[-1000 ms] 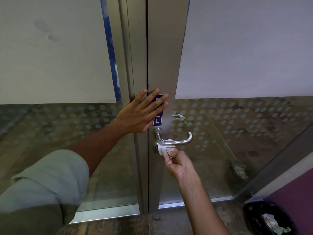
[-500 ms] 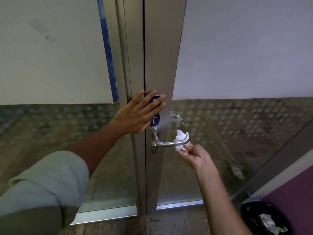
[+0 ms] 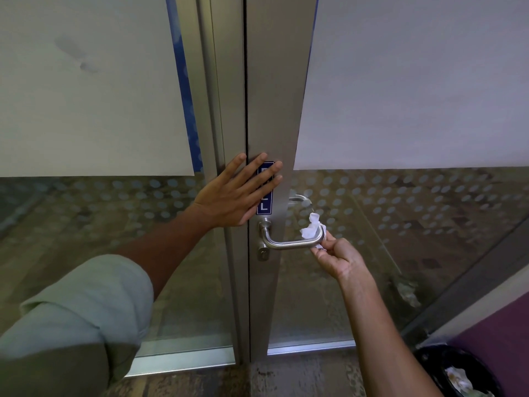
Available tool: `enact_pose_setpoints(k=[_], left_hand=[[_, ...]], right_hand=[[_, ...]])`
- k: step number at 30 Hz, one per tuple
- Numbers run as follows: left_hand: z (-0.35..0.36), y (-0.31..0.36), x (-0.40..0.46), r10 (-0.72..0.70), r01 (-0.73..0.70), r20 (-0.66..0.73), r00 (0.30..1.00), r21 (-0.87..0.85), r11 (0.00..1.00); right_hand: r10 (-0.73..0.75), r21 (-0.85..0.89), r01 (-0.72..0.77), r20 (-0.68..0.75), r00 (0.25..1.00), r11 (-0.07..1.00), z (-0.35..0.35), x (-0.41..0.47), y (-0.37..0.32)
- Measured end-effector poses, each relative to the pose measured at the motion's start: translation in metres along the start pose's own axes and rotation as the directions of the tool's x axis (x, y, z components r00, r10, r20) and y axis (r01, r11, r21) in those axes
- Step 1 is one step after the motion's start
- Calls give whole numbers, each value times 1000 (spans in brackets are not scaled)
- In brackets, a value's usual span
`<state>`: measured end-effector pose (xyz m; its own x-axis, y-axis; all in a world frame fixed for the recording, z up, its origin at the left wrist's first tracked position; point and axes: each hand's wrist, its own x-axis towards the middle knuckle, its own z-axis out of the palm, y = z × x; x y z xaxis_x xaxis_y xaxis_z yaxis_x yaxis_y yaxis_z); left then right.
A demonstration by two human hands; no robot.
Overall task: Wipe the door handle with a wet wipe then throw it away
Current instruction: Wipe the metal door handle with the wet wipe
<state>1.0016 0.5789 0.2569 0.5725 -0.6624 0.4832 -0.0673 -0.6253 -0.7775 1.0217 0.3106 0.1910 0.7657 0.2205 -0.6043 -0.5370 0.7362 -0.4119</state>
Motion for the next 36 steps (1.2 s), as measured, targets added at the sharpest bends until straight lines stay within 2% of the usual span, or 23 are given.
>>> enact_pose_setpoints(k=[2,4,10,13,17,20,23,25,26,27,30,32,34,36], left_hand=[[-1,0,0,2,-2,-1,1000,2,1000],[-1,0,0,0,0,-4,1000,1,1000],[1,1,-1,-9,9,-18,1000,2,1000],[4,0,-1,-6,6,-12,1000,1,1000],[5,2,-1,-11,11,-26,1000,-5,1000],[4,2,-2,-16,15,-36,999,-9,1000],[4,2,-1,-15,15,-36,999,-4,1000],[5,2,-2,-17,17,-35,999,-7,1000],[5,2,-3,-19,18,-35,999,-10,1000],[5,2,-3,-19,18,-35,999,-13,1000],[7,1,-4,-20,20,-35,999,-21,1000],[7,1,-5,-20,20,-34,999,-25,999],[7,2,-4,-23,22,-39,999,-28,999],[7,3,-4,-22,20,-45,999,-35,999]], right_hand=[[50,58,-54,65,997,997,1,7,1],[36,81,-43,79,996,996,4,8,2],[-156,-77,164,99,983,983,3,14,1],[-304,-229,338,169,937,913,-1,11,-2],[-452,-547,502,236,860,670,-15,10,-4],[-575,-708,620,367,732,338,-22,9,-6],[-632,-740,669,551,544,-69,-24,3,-9],[-622,-710,669,630,466,-218,-28,-4,-13],[-611,-691,683,652,449,-235,-30,-8,-14],[-611,-683,704,646,459,-193,-32,-13,-15],[-629,-678,708,467,622,196,-41,-26,-10],[-595,-628,631,313,740,455,-46,-29,-6],[-487,-485,523,211,847,701,-46,-34,-2],[-378,-333,418,181,908,845,-45,-40,2]])
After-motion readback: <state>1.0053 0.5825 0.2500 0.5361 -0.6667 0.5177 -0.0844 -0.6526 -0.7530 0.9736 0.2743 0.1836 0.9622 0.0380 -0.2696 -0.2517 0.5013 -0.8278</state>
